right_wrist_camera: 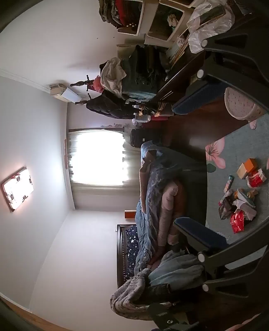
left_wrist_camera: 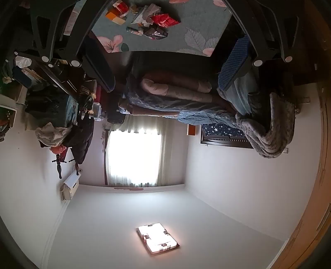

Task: Collect trash

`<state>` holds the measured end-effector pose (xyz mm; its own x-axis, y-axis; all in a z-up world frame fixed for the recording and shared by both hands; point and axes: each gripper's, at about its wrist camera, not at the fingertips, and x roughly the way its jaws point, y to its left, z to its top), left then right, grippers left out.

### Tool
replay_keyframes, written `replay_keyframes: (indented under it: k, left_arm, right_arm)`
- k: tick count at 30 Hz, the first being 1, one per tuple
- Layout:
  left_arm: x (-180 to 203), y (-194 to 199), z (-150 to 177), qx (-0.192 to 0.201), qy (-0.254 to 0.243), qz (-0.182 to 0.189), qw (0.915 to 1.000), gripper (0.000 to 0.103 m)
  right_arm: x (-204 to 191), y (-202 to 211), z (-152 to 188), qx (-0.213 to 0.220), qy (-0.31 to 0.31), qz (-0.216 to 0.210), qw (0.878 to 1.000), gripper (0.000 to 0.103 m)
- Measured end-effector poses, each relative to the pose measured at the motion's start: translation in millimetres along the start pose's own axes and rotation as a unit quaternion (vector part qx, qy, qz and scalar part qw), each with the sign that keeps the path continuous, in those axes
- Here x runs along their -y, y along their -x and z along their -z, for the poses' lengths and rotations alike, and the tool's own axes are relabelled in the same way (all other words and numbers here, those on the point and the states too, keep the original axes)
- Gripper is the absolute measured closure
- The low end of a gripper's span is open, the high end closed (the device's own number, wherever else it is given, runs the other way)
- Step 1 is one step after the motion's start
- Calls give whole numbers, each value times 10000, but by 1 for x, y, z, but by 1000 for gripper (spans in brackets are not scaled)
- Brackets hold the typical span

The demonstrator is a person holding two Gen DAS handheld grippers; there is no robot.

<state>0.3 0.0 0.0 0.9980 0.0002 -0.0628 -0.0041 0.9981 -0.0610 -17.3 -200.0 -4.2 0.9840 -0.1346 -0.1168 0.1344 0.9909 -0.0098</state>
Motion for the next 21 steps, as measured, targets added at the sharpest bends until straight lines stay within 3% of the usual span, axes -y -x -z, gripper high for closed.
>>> replay_keyframes:
  k: [21]
  left_arm:
    - [2,-1,4,-92,67,27,9999,4]
  right_arm:
    - [-1,-3,3,-1,42,-9,10000,3]
